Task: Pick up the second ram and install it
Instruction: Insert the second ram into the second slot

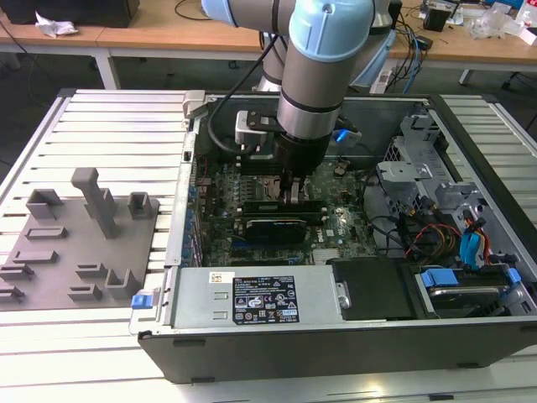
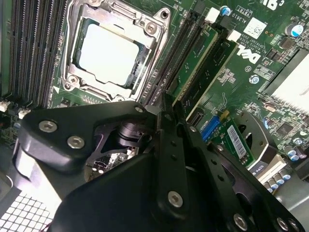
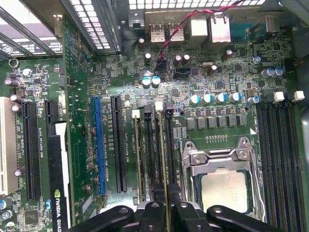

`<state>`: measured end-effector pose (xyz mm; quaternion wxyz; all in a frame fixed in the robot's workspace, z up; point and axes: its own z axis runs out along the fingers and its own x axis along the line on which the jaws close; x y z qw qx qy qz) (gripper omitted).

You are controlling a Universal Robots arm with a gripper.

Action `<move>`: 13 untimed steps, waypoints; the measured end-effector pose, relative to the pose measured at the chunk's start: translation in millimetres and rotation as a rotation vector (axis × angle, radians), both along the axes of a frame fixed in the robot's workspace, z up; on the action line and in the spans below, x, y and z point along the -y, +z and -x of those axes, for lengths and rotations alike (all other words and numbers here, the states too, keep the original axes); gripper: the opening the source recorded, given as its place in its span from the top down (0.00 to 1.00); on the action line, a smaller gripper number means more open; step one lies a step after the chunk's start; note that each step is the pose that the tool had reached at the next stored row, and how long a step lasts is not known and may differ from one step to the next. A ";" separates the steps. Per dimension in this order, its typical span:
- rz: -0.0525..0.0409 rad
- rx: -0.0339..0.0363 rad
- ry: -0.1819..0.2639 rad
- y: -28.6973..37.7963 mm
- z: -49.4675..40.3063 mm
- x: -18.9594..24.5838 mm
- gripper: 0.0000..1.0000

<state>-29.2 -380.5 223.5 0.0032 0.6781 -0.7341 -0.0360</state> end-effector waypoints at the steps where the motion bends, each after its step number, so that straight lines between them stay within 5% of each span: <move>1: 0.0000 0.0000 0.000 0.0 0.0 0.0 0.86; 13: 0.0001 0.0007 0.000 -1.0 2.2 -0.8 0.86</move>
